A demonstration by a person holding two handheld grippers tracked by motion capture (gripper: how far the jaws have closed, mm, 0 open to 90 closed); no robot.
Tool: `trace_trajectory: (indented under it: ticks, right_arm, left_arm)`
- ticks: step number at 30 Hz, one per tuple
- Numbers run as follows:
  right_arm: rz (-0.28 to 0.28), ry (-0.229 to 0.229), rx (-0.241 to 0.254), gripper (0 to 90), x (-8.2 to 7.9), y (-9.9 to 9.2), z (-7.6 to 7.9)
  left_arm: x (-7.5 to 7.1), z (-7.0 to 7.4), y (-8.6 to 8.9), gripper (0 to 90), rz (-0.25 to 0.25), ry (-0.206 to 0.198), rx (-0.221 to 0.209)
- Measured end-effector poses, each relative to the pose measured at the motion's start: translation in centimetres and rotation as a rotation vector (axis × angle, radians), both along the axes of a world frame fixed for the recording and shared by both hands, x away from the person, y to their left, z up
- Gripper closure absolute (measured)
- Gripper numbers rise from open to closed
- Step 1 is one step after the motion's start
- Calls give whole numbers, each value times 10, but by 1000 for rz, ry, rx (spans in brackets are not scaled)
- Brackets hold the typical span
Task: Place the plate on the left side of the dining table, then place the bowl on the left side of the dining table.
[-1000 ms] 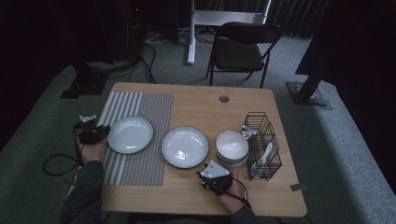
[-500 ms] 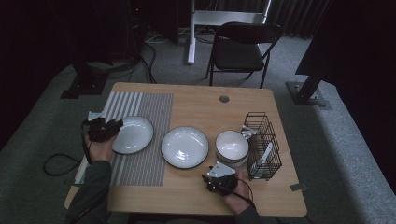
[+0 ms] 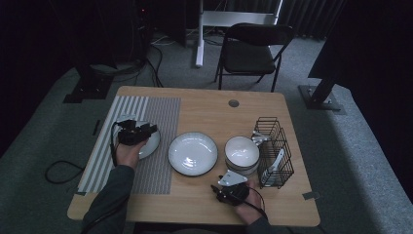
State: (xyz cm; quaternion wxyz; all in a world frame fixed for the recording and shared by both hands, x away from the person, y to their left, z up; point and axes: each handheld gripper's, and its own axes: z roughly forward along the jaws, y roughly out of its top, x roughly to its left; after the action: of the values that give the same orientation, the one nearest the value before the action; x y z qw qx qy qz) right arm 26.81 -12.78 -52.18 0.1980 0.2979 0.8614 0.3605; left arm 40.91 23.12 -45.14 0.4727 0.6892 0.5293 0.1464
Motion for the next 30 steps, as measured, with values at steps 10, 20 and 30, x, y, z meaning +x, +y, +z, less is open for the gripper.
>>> trace_trajectory:
  ticks: [10,20,30]
  right_arm:
    - [-2,3,10,517,0,-1,-1]
    - [-10,24,28,507,2,-3,-1]
    - [-14,31,41,496,2,-5,-2]
  left_arm:
    - [1,14,-42,594,-116,-10,-65]
    - [2,32,-96,579,-259,-42,-57]
    - [3,36,-129,575,-335,-37,-62]
